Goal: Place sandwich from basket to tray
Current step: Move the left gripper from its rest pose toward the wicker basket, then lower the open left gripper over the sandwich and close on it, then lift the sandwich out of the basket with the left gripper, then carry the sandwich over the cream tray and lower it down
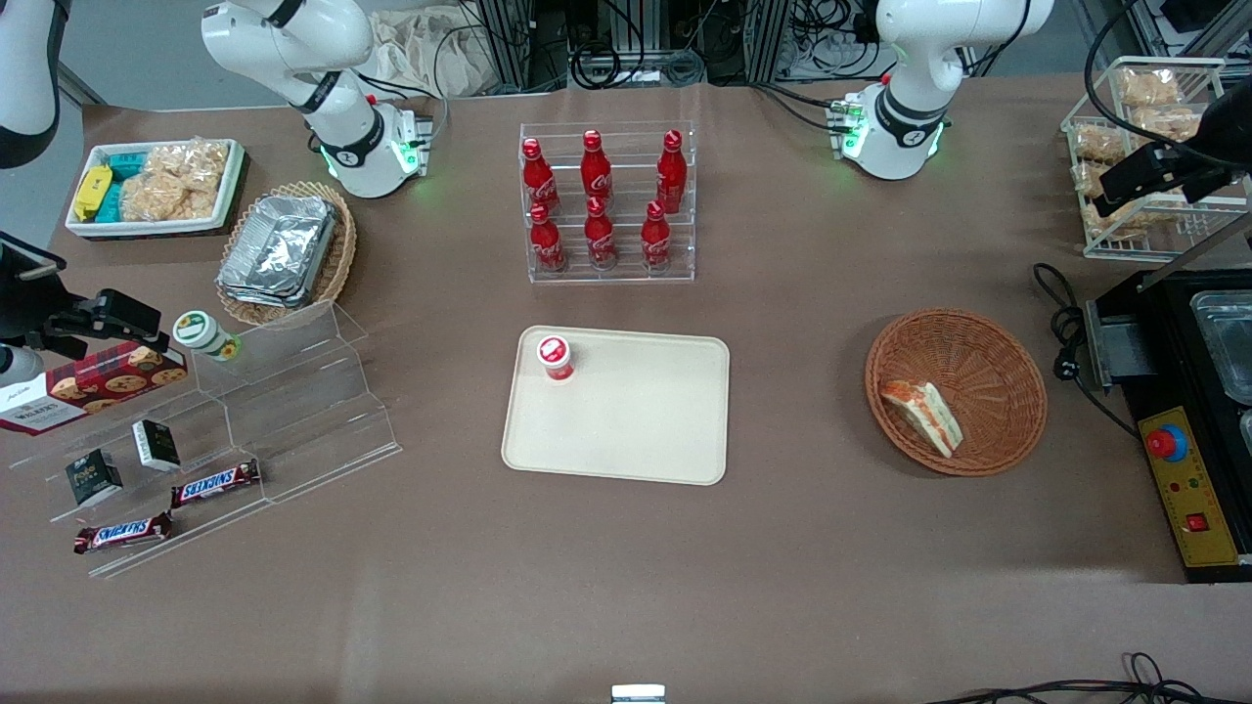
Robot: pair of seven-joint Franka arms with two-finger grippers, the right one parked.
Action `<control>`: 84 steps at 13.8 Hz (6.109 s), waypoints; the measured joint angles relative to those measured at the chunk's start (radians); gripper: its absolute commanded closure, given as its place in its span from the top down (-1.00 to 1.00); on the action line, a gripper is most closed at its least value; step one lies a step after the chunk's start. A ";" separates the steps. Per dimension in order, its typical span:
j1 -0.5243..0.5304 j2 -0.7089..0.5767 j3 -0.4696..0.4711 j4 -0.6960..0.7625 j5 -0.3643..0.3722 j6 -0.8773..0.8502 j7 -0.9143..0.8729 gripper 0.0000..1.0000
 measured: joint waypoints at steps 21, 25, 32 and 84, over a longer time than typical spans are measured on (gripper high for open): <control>-0.003 0.363 -0.061 -0.009 0.007 0.275 -0.270 1.00; -0.004 0.491 -0.096 -0.033 0.045 0.385 -0.444 1.00; -0.006 0.621 -0.160 -0.128 0.169 0.578 -0.716 1.00; -0.213 1.071 -0.675 0.286 0.531 0.500 -1.086 0.03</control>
